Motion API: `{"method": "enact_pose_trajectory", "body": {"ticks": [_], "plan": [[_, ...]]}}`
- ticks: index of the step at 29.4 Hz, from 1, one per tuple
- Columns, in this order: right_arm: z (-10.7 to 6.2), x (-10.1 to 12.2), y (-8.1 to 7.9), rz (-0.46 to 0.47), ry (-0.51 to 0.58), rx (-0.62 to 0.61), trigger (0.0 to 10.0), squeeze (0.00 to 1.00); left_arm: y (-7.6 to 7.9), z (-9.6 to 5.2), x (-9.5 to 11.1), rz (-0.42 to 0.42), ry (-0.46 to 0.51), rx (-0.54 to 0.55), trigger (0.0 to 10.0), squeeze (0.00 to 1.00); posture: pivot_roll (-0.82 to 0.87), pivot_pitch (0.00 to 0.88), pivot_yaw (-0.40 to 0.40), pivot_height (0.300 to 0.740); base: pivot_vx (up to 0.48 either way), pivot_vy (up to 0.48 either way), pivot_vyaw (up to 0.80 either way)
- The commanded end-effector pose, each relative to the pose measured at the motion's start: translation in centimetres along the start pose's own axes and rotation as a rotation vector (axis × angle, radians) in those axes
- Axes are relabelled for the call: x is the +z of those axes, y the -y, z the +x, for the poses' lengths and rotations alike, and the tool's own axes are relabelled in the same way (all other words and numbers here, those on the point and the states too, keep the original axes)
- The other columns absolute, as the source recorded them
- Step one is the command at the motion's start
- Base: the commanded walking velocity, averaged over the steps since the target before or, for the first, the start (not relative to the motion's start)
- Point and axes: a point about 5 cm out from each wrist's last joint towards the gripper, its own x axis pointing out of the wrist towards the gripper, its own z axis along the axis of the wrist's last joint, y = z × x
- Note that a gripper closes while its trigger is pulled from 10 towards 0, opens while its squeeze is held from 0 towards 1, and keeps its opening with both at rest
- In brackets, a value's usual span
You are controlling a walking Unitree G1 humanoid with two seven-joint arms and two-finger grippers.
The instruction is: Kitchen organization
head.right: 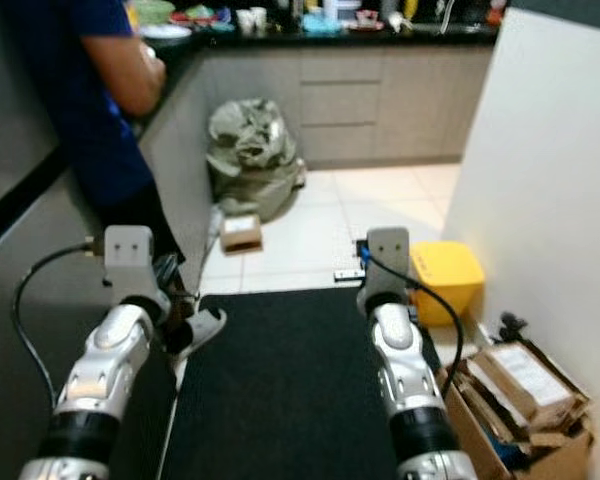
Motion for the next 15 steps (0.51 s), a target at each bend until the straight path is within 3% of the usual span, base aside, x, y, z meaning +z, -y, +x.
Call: {"method": "enact_pose_trajectory", "body": {"ticks": [1,15], "plan": [[-0.02,0.00,0.21,0.009,0.003,-0.014,10.0,0.00,0.27,-0.06,-0.46,0.002,-0.021,-0.011,10.0,0.00,-0.03,0.053,0.006,0.740,0.307,0.000,0.00],[0.00,0.01,0.20,0.008,0.003,-0.010,10.0,0.00,0.28,-0.06,-0.45,0.000,-0.020,-0.009,10.0,0.00,-0.03,0.054,0.005,0.740,0.311,0.000,0.00]]}}
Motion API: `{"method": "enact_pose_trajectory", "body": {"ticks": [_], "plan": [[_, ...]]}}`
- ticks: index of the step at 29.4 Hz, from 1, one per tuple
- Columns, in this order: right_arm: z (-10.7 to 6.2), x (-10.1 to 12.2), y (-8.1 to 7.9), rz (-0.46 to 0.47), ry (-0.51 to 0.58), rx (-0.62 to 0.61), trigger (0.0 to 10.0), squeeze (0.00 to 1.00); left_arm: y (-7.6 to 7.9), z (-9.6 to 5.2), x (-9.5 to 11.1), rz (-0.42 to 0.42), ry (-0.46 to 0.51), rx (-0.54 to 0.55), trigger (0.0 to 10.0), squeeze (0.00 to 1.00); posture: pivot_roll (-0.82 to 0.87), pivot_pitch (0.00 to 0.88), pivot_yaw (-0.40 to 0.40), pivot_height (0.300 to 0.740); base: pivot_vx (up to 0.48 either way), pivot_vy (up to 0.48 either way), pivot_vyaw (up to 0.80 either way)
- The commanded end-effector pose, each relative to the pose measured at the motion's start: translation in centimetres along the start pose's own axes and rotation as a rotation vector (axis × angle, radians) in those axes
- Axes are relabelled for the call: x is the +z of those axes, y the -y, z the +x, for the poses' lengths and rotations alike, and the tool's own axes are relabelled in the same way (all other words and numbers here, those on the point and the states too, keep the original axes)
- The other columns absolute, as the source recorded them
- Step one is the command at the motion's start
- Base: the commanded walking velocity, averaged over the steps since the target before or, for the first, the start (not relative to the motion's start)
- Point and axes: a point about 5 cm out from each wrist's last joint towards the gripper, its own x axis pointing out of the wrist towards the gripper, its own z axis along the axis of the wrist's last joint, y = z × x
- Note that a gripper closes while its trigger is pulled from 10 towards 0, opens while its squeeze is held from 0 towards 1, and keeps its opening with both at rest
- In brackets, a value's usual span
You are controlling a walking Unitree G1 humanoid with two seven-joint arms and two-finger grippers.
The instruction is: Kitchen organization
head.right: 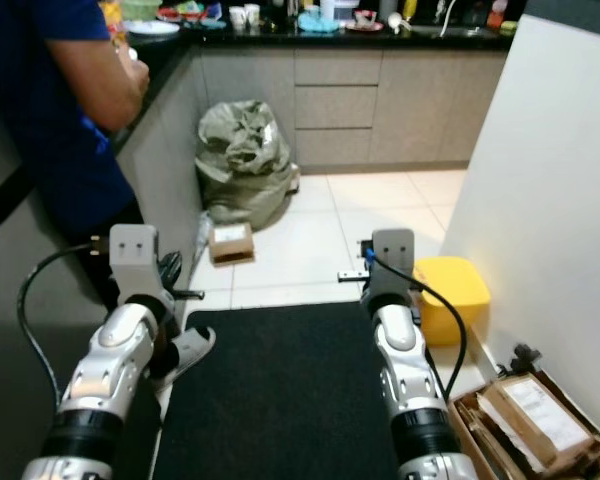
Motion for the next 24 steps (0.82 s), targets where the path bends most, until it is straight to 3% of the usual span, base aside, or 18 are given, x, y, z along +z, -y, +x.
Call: {"method": "enact_pose_trajectory", "body": {"ticks": [1,24], "plan": [[-0.01,-0.06,0.21,0.008,-0.001,-0.009,10.0,0.00,0.05,-0.15,-0.52,0.003,-0.022,-0.004,10.0,0.00,-0.03,0.054,0.005,0.740,0.315,0.000,0.00],[-0.01,-0.05,0.21,0.008,0.001,-0.007,10.0,0.00,0.12,-0.14,-0.52,0.001,-0.020,-0.010,10.0,0.00,-0.03,0.048,0.004,0.740,0.325,0.000,0.00]]}}
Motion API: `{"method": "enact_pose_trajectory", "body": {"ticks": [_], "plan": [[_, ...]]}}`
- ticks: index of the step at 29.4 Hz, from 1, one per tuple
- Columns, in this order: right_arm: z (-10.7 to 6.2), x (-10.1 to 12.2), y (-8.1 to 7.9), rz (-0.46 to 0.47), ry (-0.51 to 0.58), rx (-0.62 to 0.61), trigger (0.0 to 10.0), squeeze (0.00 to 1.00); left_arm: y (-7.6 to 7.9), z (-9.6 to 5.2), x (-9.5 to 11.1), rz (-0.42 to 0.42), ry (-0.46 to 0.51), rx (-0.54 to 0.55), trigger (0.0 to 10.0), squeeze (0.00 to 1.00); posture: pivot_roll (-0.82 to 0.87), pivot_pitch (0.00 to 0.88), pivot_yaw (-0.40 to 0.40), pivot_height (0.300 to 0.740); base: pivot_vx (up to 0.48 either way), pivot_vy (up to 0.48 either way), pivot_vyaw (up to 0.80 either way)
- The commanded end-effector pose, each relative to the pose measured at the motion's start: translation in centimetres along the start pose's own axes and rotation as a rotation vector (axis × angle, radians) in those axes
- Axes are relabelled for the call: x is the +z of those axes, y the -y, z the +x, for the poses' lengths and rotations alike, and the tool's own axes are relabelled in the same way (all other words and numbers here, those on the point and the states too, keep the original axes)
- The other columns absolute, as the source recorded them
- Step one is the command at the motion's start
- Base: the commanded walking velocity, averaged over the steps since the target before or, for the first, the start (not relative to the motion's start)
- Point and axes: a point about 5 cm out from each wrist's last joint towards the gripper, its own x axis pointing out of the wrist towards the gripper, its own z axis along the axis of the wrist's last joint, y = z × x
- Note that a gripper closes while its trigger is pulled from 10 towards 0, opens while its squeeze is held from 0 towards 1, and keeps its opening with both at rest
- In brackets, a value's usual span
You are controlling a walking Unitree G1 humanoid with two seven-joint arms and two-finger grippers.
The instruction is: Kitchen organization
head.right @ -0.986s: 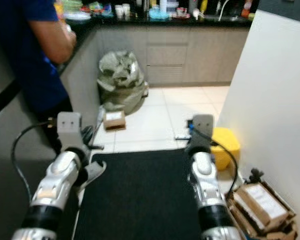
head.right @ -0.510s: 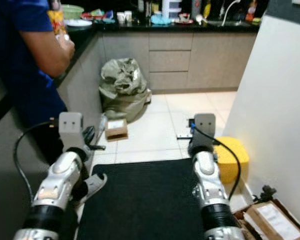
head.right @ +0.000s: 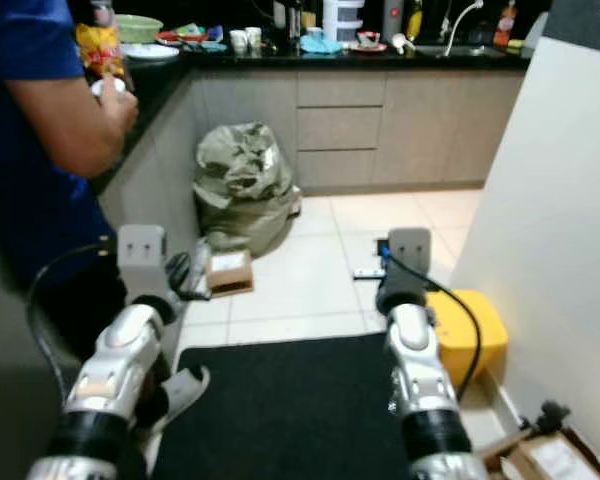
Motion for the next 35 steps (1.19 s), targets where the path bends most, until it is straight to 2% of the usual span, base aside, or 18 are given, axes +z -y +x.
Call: {"method": "enact_pose_trajectory", "body": {"ticks": [1,35], "plan": [[-0.02,-0.17,0.45,-0.007,-0.006,-0.012,10.0,0.00,-0.13,-0.14,-0.45,0.000,-0.019,0.000,10.0,0.00,-0.03,0.050,0.005,0.740,0.379,0.000,0.00],[-0.06,-0.21,0.33,-0.002,-0.008,-0.008,10.0,0.00,-0.19,-0.20,-0.44,-0.003,-0.017,0.005,10.0,0.00,-0.03,0.053,0.003,0.740,0.381,0.000,0.00]]}}
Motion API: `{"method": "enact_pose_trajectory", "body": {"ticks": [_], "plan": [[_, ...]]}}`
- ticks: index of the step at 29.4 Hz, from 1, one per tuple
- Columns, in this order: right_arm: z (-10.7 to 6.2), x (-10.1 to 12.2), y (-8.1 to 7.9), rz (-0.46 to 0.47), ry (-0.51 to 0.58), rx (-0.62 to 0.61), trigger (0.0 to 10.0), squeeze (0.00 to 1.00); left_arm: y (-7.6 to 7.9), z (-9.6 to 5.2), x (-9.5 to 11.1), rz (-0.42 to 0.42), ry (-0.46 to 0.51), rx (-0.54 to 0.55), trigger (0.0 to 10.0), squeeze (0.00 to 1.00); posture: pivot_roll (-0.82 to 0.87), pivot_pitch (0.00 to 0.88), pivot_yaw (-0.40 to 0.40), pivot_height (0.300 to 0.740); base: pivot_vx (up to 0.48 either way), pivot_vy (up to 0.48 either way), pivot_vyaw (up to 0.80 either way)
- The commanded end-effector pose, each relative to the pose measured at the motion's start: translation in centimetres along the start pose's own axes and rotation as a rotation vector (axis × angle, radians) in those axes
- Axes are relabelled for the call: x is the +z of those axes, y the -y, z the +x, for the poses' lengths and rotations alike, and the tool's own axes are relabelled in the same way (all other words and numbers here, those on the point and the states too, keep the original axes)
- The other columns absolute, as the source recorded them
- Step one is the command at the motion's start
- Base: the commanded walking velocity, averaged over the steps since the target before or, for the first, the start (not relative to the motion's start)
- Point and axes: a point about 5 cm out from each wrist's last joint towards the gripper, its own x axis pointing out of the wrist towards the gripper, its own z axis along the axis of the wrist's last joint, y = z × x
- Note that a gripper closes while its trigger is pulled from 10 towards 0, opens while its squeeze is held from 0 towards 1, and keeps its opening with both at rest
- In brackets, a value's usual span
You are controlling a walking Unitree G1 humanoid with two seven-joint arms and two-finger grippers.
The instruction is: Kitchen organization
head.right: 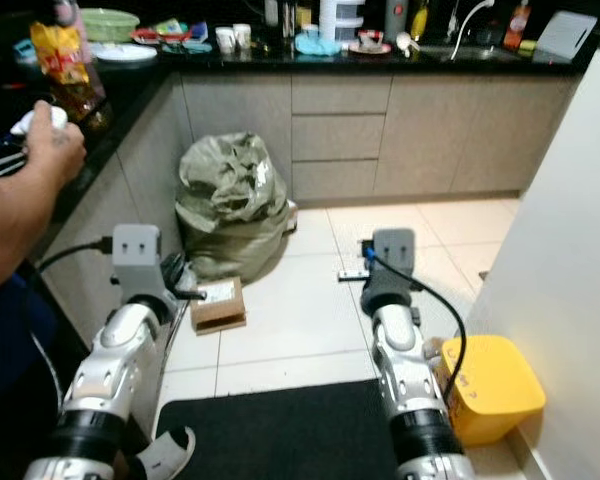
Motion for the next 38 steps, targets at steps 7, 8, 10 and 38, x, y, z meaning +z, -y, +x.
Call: {"method": "enact_pose_trajectory", "body": {"ticks": [7,8,10,38], "plan": [[-0.05,-0.20,0.47,-0.003,-0.009,-0.011,10.0,0.00,0.05,-0.18,-0.43,0.001,-0.018,-0.004,10.0,0.00,-0.03,0.057,-0.001,0.740,0.379,0.000,0.00],[-0.06,-0.20,0.47,-0.003,-0.009,-0.011,10.0,0.00,0.00,-0.19,-0.46,0.001,-0.018,-0.003,10.0,0.00,-0.03,0.058,-0.004,0.740,0.379,0.000,0.00],[-0.06,-0.21,0.46,-0.003,-0.010,-0.010,10.0,0.00,-0.07,-0.21,-0.49,0.000,-0.019,-0.001,10.0,0.00,-0.03,0.058,-0.004,0.740,0.379,0.000,0.00],[-0.29,-0.24,-0.10,0.032,-0.010,-0.012,10.0,0.00,-0.03,-0.22,-0.29,0.006,-0.016,-0.007,10.0,0.00,-0.05,0.079,-0.007,0.740,0.378,0.000,0.00]]}}
